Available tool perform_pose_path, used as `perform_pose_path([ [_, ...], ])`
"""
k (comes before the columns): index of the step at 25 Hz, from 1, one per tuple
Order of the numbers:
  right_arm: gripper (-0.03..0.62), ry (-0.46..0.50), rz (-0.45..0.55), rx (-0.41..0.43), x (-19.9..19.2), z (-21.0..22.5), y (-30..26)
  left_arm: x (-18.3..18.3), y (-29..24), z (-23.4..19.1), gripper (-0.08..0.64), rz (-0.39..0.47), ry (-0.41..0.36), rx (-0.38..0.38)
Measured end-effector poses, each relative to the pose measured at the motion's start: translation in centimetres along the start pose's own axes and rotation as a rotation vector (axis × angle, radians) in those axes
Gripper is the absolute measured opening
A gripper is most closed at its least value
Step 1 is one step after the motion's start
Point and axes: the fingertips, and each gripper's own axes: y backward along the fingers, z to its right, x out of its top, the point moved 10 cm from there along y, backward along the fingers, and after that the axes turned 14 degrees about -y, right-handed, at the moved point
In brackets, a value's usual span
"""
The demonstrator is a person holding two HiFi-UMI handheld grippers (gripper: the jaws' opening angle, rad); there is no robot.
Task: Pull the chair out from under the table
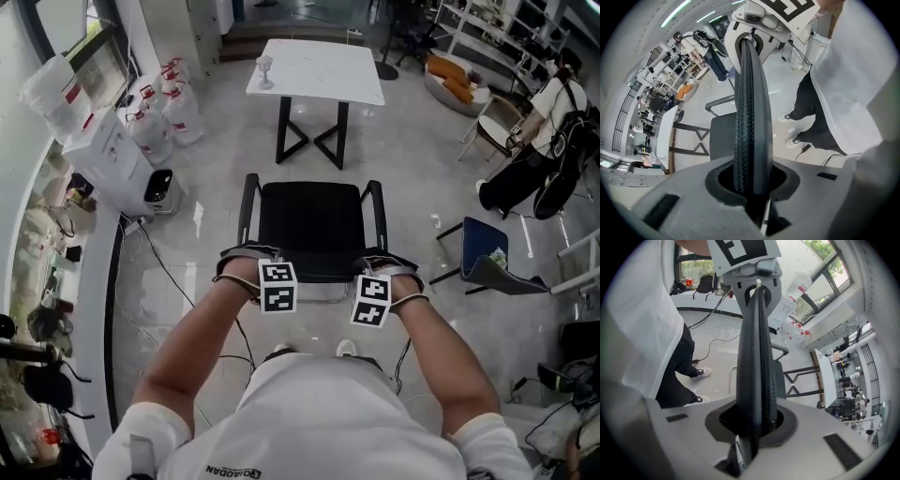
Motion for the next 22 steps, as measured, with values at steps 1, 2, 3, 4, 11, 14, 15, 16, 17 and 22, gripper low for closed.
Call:
perform_pose_path([
  [1,0.058,-0.006,0.005,0.005,0.0,0.2,0.1,-0.1,0.1,-0.2,0.079,-0.002,0.001,0.011],
  [2,0.070,-0.009,0.013,0.013,0.1,0.3,0.1,-0.2,0.2,-0.2,0.089,-0.004,0.005,0.016],
  [3,0.096,-0.009,0.024,0.020,0.2,0.3,0.3,-0.3,0.4,-0.1,0.107,-0.008,0.012,0.017],
  [4,0.119,-0.007,0.036,0.026,0.3,0.3,0.5,-0.5,0.7,-0.1,0.109,-0.010,0.020,0.016],
  [11,0.150,-0.093,0.217,0.103,-0.3,1.2,6.8,-1.1,6.7,0.6,0.176,0.102,0.140,-0.014],
  [14,0.150,-0.264,0.358,0.136,-0.9,2.7,9.9,-1.4,9.9,0.7,0.163,0.229,0.236,0.052],
  [15,0.150,-0.335,0.410,0.136,-1.1,3.4,10.7,-1.5,10.8,0.8,0.153,0.287,0.278,0.091],
  [16,0.149,-0.410,0.463,0.130,-1.3,3.9,11.3,-1.7,11.5,0.8,0.148,0.349,0.326,0.141],
  [17,0.146,-0.482,0.517,0.118,-1.6,4.4,11.6,-1.8,12.1,0.7,0.143,0.409,0.378,0.200],
  [22,0.141,-0.729,0.743,0.038,-2.7,6.0,12.3,-1.9,14.3,-0.3,0.132,0.653,0.632,0.473],
])
